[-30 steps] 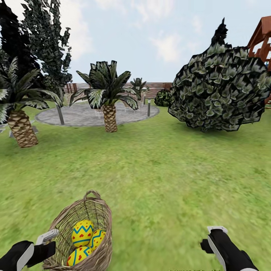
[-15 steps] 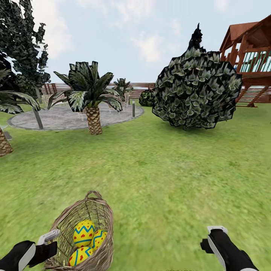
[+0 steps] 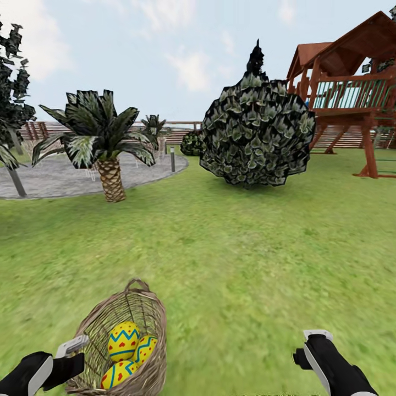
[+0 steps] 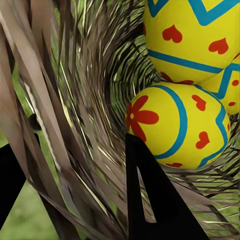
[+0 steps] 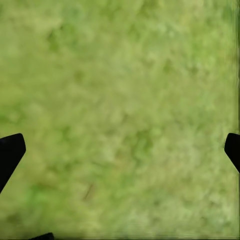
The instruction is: Take the three Easter eggs out of the wicker basket on the lawn in the garden, then place them on the lawn next to a single tree (choose any tree) so that all three eggs are next to the same tree and none are left in the basket.
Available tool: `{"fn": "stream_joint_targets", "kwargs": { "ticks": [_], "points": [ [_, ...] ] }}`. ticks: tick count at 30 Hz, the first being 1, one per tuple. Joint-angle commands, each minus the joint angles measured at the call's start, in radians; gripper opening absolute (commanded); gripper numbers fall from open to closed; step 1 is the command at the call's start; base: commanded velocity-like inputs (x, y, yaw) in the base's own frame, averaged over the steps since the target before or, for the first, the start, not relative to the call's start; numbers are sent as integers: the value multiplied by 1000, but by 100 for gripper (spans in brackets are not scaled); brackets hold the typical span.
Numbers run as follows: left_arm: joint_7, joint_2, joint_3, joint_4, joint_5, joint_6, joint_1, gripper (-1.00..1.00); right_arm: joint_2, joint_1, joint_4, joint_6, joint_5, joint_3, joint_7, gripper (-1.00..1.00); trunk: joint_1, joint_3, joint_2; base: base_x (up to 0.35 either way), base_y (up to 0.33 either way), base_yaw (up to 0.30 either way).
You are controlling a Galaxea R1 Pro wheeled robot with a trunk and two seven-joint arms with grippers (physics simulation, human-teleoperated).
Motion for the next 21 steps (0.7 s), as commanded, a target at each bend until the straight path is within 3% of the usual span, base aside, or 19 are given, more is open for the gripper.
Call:
{"fn": "stream_joint_targets", "kwargs": {
  "ticks": [1, 21],
  "points": [
    [-3, 0, 9, -2, 9, 9, 0, -100, 0, -1, -2, 4, -3, 0, -4, 100, -4, 2, 7, 0, 0, -279],
    [-3, -8, 9, -2, 9, 9, 0, -100, 0, -1, -3, 3, -3, -1, -4, 100, -81, 65, 147, 0, 0, -280]
  ]
}}
